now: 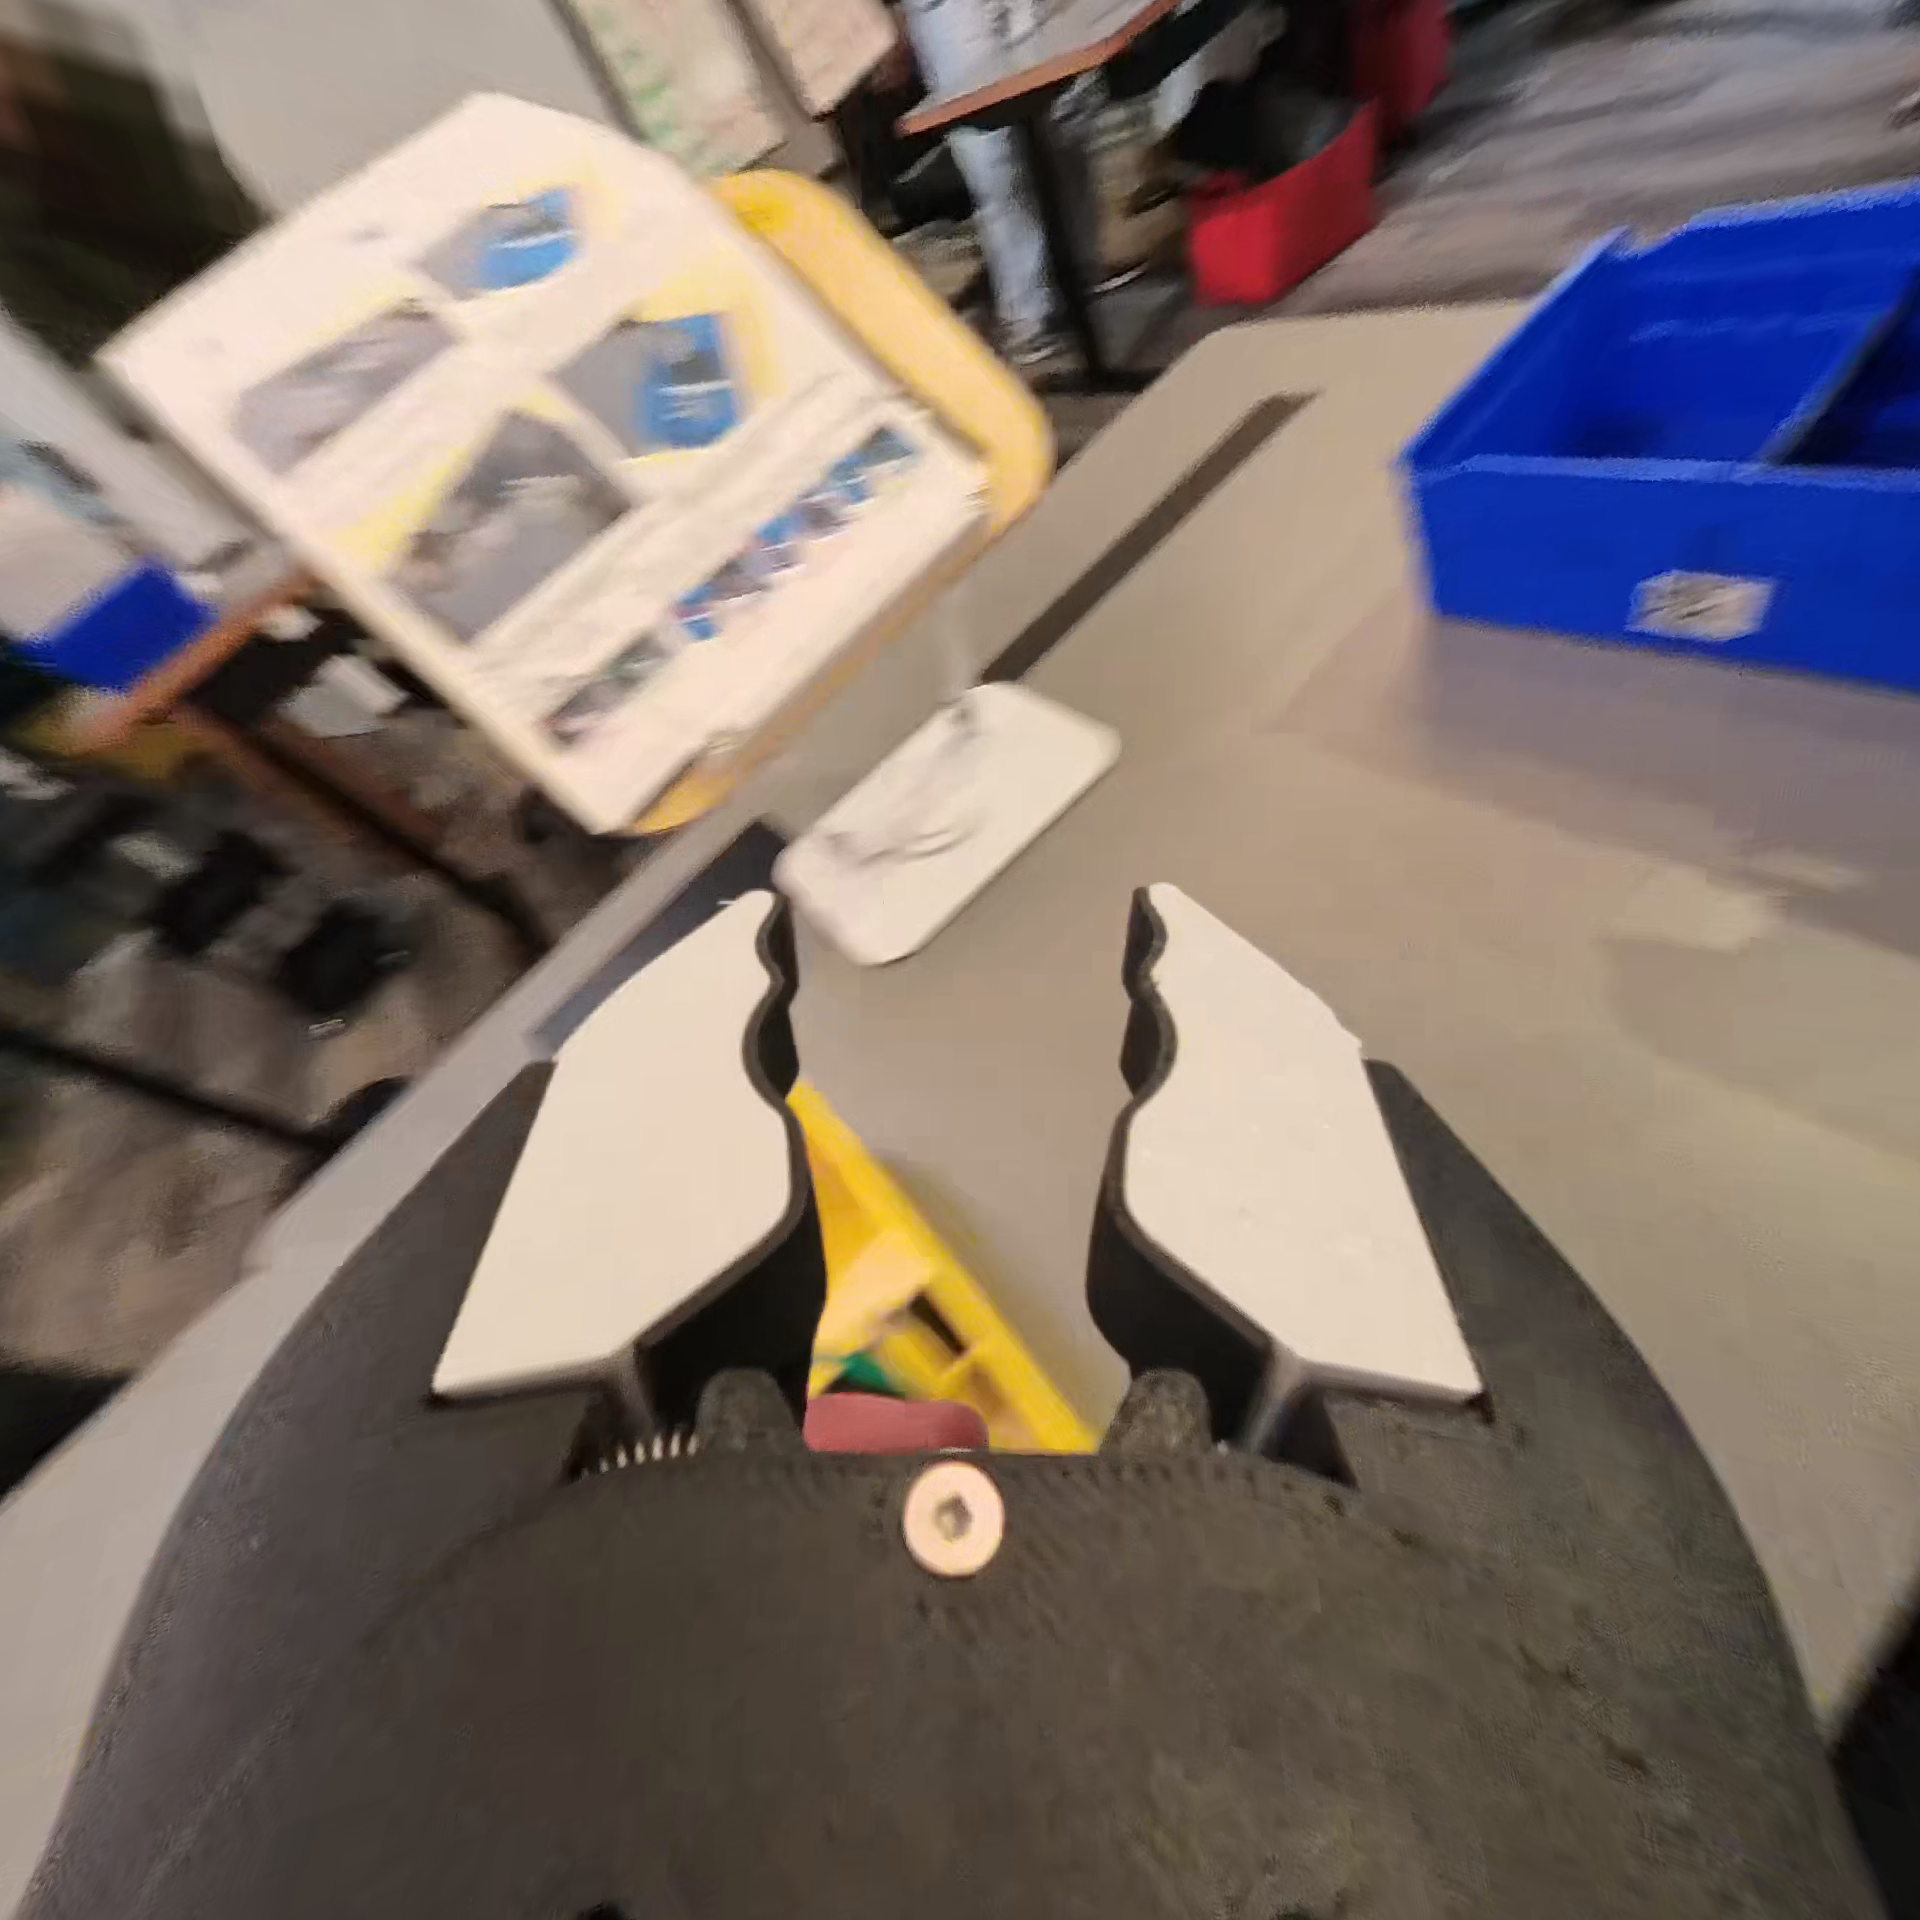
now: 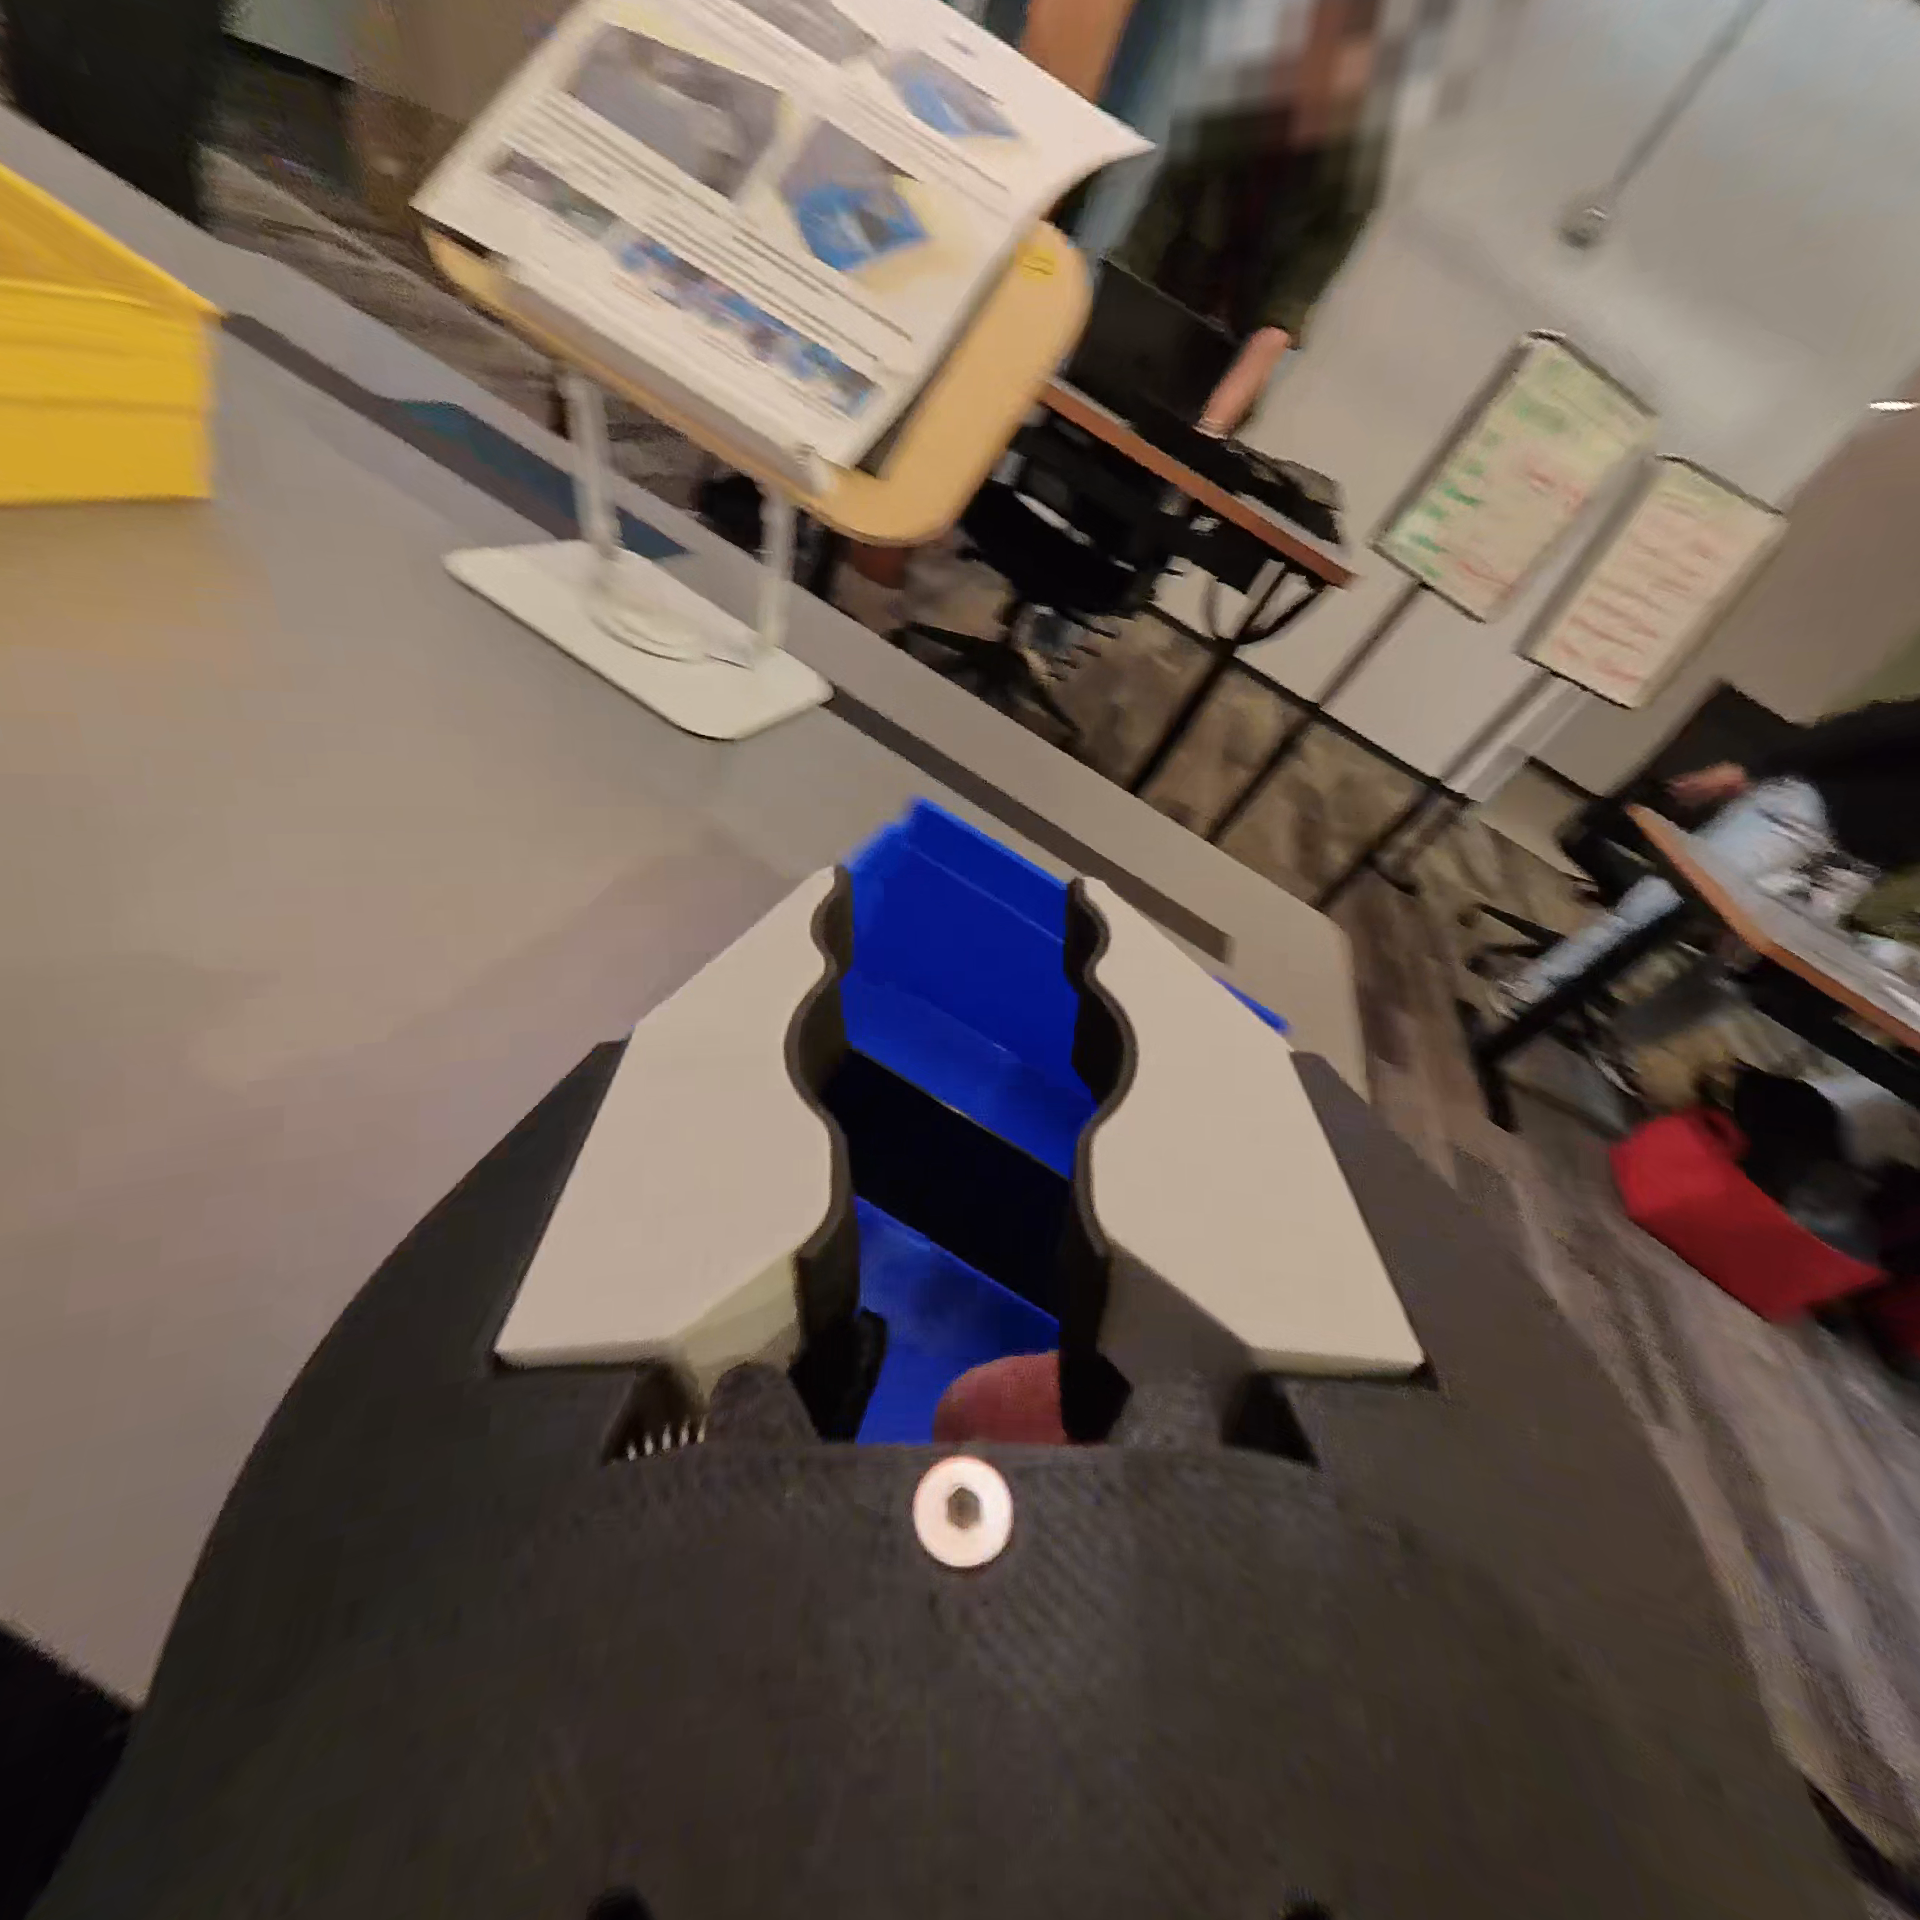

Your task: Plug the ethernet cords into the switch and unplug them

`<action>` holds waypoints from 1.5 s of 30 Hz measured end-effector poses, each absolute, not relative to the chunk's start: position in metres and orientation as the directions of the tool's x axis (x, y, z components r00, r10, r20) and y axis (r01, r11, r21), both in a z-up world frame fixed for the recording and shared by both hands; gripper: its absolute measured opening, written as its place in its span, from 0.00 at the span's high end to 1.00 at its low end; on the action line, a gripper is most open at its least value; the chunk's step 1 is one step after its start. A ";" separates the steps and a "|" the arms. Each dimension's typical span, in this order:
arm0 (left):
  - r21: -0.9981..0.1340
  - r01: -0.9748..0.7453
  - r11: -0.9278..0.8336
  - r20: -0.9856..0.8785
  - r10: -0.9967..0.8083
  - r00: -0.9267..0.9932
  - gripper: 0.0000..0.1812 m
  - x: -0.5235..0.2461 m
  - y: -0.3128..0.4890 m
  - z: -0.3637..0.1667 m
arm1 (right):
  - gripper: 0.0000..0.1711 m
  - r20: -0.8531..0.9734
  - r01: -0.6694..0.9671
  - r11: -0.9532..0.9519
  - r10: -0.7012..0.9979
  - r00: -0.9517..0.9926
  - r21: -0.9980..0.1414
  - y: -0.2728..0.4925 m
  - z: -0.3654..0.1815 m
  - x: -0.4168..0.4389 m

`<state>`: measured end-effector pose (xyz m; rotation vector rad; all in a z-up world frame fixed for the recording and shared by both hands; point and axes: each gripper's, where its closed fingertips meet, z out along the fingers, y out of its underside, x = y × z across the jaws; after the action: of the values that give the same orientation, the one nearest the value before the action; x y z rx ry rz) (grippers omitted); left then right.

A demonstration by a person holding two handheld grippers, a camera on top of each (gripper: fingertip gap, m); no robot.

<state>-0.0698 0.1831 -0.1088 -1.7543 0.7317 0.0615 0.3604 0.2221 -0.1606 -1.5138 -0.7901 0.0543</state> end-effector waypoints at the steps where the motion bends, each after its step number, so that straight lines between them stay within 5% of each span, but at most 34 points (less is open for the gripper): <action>1: -0.829 -0.543 -0.134 -0.460 -0.388 0.798 0.67 -0.101 0.185 -0.101 | 0.78 0.413 0.427 0.110 0.545 0.729 -0.898 0.217 -0.163 0.342; 6: -0.616 -0.733 -0.287 -0.658 -0.324 0.680 0.66 -0.220 0.204 -0.113 | 0.79 0.411 0.433 0.150 0.678 0.609 -0.889 0.201 -0.180 0.270; 14: -0.227 -0.888 -0.399 -0.631 -0.634 0.446 0.56 -0.308 0.243 -0.221 | 0.79 0.362 0.441 0.161 0.832 0.420 -0.883 0.171 -0.212 0.187; 19: -0.211 -0.904 -0.371 -0.574 -0.702 0.422 0.57 -0.321 0.272 -0.253 | 0.80 0.301 0.425 0.120 0.871 0.388 -0.897 0.166 -0.221 0.166; 29: 0.067 -0.952 -0.298 -0.413 -0.877 0.245 0.52 -0.346 0.277 -0.301 | 0.81 0.239 0.413 0.077 0.903 0.356 -0.907 0.169 -0.235 0.142; 38: 0.091 -0.964 -0.249 -0.337 -0.919 0.206 0.55 -0.336 0.278 -0.314 | 0.82 0.204 0.413 0.051 0.919 0.337 -0.909 0.172 -0.247 0.133; 45: 0.284 -0.942 -0.180 -0.295 -0.951 0.093 0.60 -0.347 0.277 -0.331 | 0.82 0.198 0.413 0.047 0.923 0.331 -0.910 0.172 -0.250 0.131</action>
<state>-0.3466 0.2772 -0.3310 -2.3379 2.0252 0.6618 0.1308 0.1722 -0.2501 -1.5504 -1.2560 0.6115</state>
